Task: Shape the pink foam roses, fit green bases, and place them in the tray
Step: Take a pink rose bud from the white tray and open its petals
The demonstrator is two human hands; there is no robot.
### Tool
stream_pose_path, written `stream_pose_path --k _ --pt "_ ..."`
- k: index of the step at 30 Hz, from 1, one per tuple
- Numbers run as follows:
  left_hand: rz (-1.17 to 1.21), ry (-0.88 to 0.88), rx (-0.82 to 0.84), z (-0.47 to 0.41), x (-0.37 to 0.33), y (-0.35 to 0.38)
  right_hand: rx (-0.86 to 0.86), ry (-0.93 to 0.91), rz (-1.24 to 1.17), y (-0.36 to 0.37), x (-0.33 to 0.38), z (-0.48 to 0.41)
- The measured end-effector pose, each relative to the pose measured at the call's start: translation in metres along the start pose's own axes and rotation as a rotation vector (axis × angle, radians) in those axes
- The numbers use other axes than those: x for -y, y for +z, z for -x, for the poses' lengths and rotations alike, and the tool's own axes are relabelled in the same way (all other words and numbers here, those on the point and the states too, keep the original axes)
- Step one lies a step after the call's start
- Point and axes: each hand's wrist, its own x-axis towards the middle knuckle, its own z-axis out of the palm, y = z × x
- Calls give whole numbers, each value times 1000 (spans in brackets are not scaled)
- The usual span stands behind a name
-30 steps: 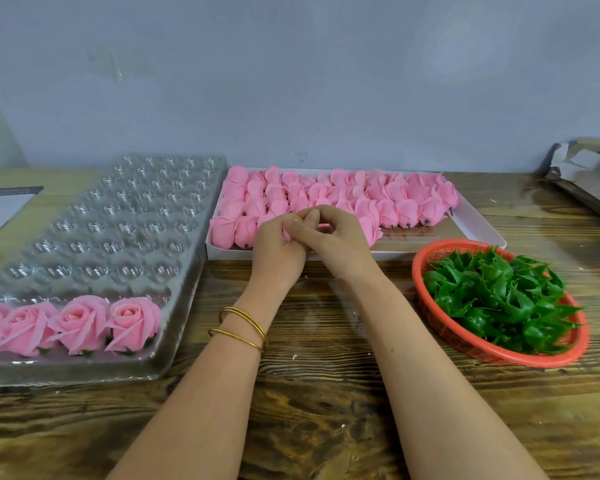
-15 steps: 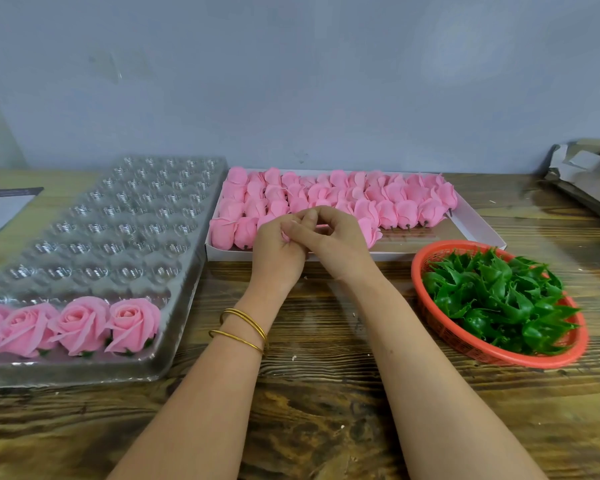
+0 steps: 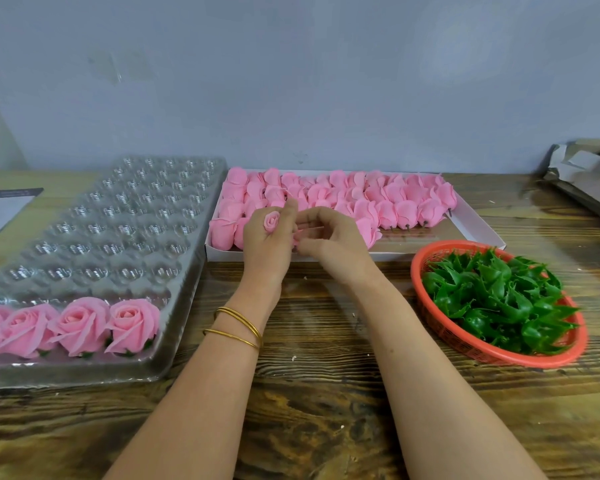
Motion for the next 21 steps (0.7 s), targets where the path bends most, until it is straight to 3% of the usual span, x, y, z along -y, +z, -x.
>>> stream_pose_path --k 3,11,21 --pt "128 -95 10 -1 0 1 83 -51 28 4 -3 2" --pt "142 -90 66 -1 0 1 50 -107 113 4 -2 3" --pt "117 -70 102 -2 0 -1 204 -29 -34 1 3 6"
